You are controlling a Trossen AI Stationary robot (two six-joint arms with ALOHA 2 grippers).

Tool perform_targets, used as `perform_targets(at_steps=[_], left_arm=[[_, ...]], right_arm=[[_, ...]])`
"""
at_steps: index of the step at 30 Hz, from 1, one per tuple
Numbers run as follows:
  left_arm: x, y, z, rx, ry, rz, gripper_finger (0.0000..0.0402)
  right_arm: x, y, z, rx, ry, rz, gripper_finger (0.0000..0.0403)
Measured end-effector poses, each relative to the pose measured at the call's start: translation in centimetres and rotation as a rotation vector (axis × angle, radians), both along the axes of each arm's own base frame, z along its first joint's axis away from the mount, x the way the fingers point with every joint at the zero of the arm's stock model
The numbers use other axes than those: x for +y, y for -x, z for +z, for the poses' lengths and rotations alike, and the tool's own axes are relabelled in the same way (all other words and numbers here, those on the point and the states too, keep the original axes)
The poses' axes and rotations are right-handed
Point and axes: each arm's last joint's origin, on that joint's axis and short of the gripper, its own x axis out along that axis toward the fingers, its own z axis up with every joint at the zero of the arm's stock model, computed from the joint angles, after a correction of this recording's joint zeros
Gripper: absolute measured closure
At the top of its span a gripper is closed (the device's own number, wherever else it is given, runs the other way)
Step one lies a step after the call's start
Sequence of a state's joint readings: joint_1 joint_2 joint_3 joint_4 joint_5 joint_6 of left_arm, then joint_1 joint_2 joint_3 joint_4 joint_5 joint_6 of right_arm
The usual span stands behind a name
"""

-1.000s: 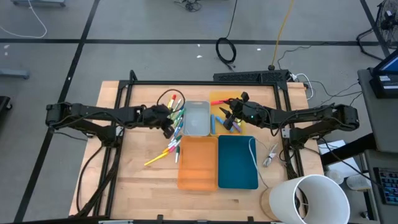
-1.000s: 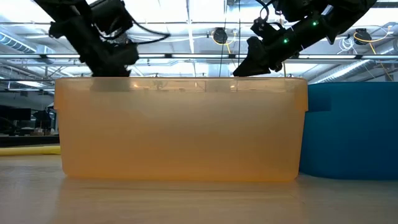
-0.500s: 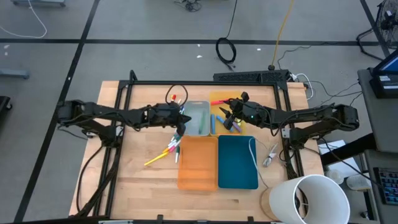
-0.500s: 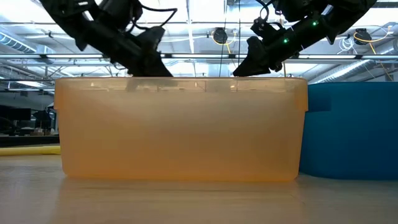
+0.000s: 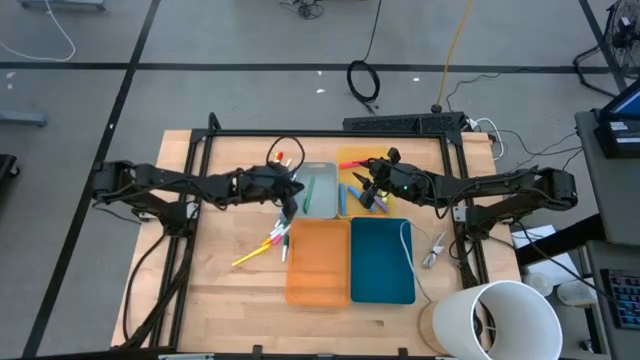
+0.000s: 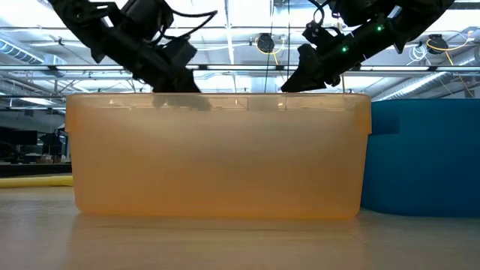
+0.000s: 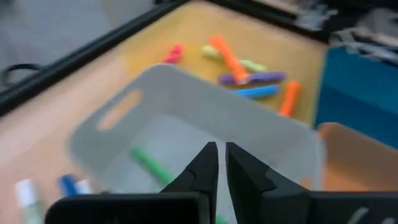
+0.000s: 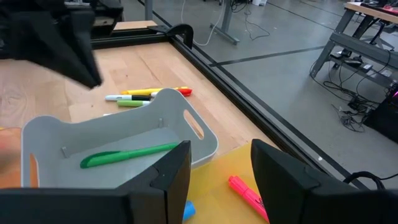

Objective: Pick & Place Markers
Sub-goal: Put the yellow pen into the gray bin

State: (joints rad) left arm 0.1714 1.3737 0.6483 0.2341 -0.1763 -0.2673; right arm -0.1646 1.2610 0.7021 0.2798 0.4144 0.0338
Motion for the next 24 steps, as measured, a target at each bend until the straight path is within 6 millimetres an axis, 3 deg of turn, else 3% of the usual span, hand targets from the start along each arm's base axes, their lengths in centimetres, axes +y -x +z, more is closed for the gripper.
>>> perform_targets(at_steps=[4, 8, 14, 20, 24], left_arm=[[0.8, 0.9, -0.9, 0.114, 0.005, 0.157, 0.0353], [0.9, 2.4, -2.6, 0.336, 0.066, 0.122, 0.032], [-2.0, 4.2, -2.6, 0.484, 0.324, -0.154, 0.0272], [-5.0, 7.1, -1.8, 0.646, 0.374, -0.065, 0.0261], [-7.5, 7.9, -1.7, 0.703, 0.407, -0.1, 0.0261]], right_arm=[[0.0, 0.0, 0.0, 0.0, 0.0, 0.0, 0.0248], [0.0, 0.0, 0.0, -0.004, -0.006, -0.002, 0.0248], [-0.1, 0.0, 0.0, 0.007, 0.011, 0.001, 0.0248], [-0.2, 0.0, 0.1, -0.002, 0.009, -0.003, 0.0248], [-0.2, 0.0, 0.1, -0.011, -0.003, -0.008, 0.0248]])
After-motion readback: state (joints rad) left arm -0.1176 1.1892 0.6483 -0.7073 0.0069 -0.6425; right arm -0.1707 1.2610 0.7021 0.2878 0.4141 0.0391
